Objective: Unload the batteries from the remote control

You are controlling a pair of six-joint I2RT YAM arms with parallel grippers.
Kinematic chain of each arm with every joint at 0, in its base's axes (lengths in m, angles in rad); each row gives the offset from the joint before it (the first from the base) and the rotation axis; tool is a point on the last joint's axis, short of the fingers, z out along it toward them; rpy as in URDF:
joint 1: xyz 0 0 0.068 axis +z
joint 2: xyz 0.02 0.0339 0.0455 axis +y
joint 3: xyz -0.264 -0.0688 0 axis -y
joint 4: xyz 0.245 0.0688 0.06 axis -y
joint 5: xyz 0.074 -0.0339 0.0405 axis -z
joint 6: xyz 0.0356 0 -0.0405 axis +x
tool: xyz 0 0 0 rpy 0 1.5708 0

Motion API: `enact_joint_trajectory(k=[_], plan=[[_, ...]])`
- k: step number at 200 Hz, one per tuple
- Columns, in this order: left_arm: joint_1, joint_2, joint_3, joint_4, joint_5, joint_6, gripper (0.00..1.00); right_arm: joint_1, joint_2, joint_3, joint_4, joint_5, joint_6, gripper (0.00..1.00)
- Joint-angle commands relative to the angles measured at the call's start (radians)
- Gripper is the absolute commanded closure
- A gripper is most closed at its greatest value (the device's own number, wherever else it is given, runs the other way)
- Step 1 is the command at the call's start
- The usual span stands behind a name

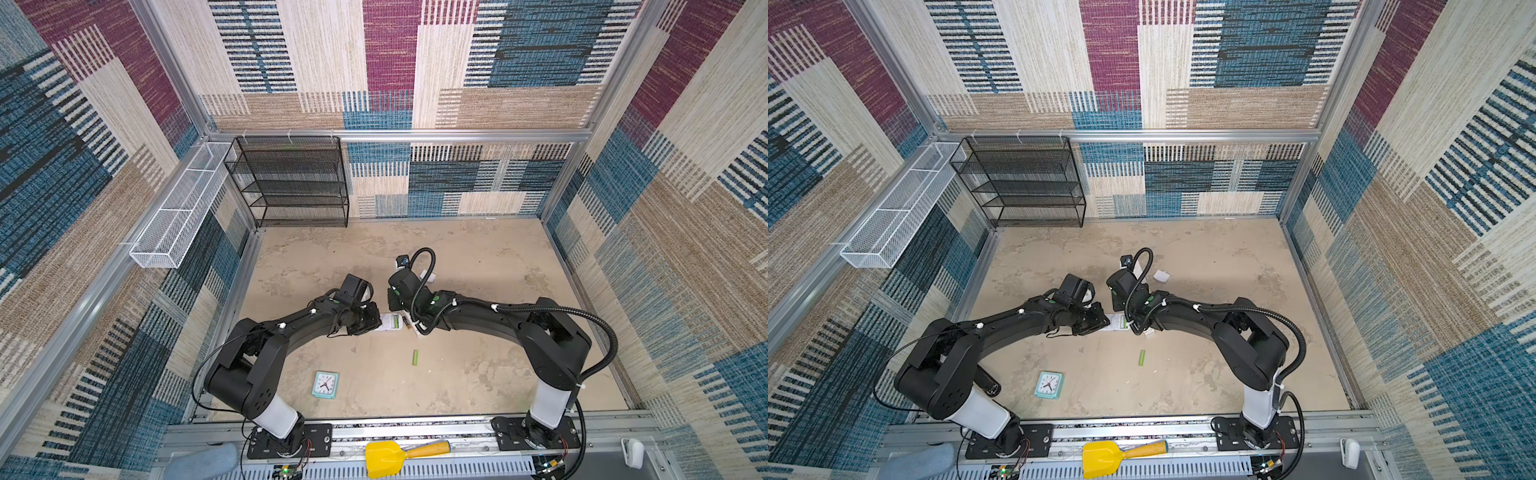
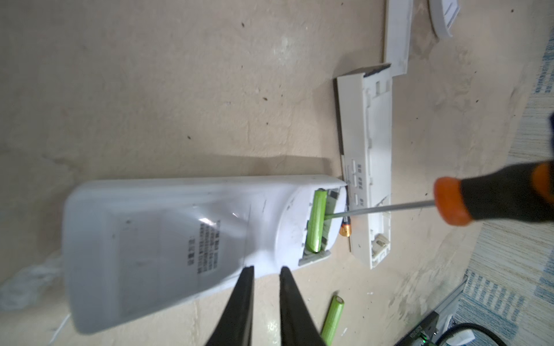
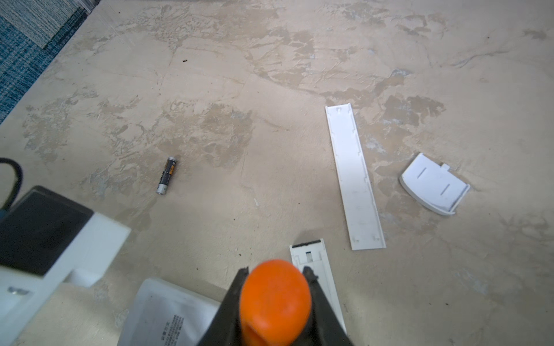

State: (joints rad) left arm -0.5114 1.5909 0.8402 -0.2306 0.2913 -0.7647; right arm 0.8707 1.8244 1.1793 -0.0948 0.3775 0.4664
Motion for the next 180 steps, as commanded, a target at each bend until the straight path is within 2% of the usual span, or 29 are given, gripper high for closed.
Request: enact_joint_trajectory(k=[1, 73, 121, 180], plan=[[-0.01, 0.002, -0.021, 0.038, -0.006, -0.046, 0.8, 0.0, -0.009, -0.03, 0.049, 0.002, 0.027, 1.0], [-0.036, -0.008, -0.078, 0.068, -0.014, -0.085, 0.82, -0.046, -0.085, -0.19, 0.231, -0.074, 0.159, 1.0], [-0.043, -0.016, -0.078, 0.075, -0.015, -0.092, 0.83, -0.064, -0.112, -0.254, 0.308, -0.059, 0.214, 1.0], [-0.044, -0.096, -0.035, 0.045, -0.047, -0.06, 0.84, -0.067, -0.093, -0.255, 0.335, -0.022, 0.194, 1.0]])
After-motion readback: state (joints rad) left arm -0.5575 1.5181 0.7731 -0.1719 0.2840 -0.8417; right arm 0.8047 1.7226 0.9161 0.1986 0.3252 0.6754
